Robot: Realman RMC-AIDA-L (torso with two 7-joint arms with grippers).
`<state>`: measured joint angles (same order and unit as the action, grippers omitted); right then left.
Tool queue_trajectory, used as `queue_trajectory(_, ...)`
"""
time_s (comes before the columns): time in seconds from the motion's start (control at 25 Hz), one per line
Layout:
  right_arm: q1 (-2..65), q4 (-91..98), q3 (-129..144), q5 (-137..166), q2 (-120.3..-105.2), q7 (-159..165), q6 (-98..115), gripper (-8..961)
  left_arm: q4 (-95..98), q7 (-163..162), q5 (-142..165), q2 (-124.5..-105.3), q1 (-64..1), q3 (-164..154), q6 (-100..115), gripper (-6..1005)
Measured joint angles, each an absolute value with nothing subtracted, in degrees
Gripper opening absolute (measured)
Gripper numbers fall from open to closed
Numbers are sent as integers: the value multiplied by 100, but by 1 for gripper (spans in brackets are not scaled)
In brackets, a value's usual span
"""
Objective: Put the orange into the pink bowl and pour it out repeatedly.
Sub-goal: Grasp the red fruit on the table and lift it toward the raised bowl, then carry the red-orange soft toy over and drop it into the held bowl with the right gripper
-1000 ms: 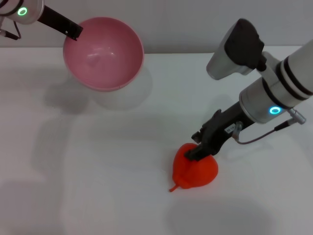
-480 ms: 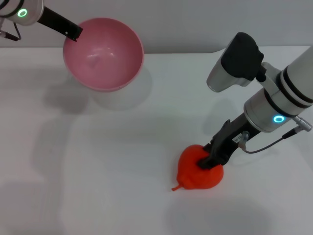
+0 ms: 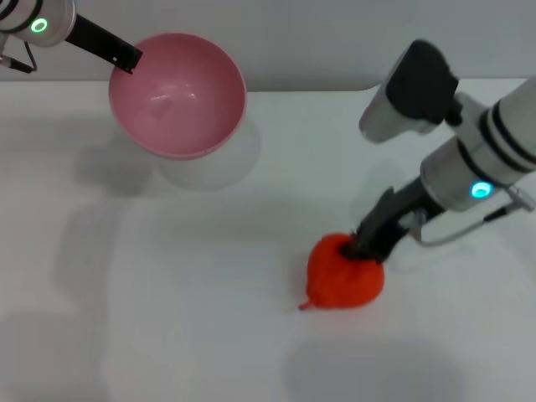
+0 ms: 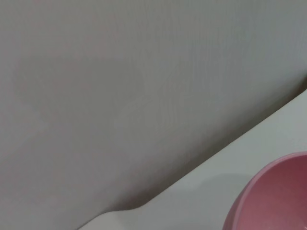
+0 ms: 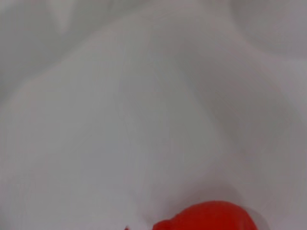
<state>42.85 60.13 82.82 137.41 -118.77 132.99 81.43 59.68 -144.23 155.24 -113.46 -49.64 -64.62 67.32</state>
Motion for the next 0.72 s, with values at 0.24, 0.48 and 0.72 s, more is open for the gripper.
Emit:
queue_trajectory(0.24, 3965, 7862, 8103, 13713, -11879, 13585, 8430, 93, 5967, -14423, 15521, -11372, -4964, -6493, 6714, 55)
queue_trajectory(0.48, 3740, 9486, 8009, 13701, -11884, 13785, 8506, 55, 5967, -14423, 15521, -11454, -4971, -6522, 6753, 56)
queue_trajectory(0.72, 3692, 10190, 7846, 13650, -11900, 13787, 8396, 56, 5967, -14333, 15521, -11659, -4986, -6578, 6753, 56)
